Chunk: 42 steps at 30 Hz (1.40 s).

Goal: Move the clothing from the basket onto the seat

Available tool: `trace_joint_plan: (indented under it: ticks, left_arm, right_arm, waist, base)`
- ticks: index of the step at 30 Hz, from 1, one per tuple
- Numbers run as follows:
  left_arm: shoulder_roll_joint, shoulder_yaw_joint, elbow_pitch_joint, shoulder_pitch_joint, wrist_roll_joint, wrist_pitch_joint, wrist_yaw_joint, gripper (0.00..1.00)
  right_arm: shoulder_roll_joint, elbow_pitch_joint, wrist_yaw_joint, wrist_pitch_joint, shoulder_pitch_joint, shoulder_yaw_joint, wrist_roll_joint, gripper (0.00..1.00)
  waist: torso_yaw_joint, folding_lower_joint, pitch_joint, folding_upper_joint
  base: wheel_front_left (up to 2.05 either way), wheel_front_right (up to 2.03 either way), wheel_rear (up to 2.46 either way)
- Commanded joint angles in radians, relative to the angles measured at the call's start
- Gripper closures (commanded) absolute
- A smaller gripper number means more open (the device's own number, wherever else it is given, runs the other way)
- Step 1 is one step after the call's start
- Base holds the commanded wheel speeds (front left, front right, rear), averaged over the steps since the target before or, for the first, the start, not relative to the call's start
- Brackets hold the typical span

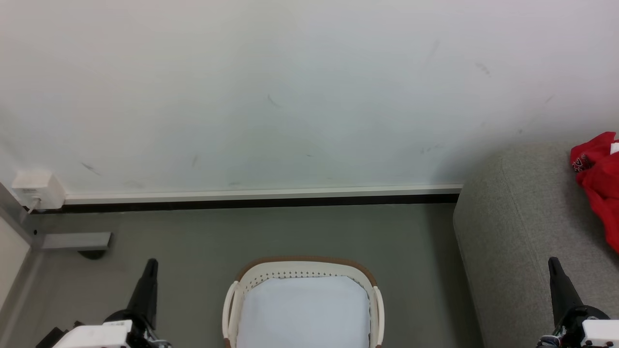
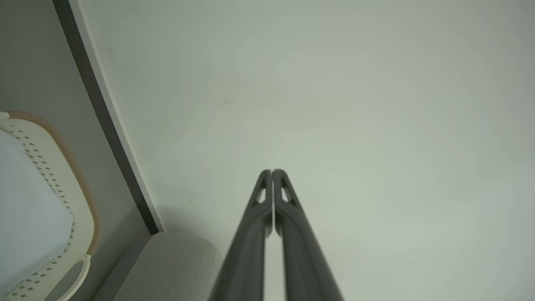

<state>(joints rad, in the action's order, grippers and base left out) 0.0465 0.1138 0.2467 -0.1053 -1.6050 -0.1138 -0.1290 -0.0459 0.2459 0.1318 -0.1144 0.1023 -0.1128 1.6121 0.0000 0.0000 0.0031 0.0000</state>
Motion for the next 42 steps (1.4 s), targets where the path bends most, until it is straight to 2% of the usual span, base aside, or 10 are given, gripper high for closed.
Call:
trace_joint_plan:
  ticks: [1,42]
  left_arm:
    - [0.007,0.002,-0.003,-0.008,-0.014,-0.004,-0.004,1.00]
    - [0.007,0.002,-0.003,-0.008,-0.015,-0.004,-0.004,1.00]
  right_arm:
    - [-0.008,-0.004,-0.002,-0.003,0.012,-0.004,0.002,1.00]
    - [-0.008,-0.004,-0.002,-0.003,0.012,-0.004,0.002,1.00]
  waist:
    - [0.000,0.0000,0.000,0.0000]
    - [0.000,0.0000,0.000,0.0000]
  base:
    - [0.00,0.00,0.00]
    - [0.00,0.00,0.00]
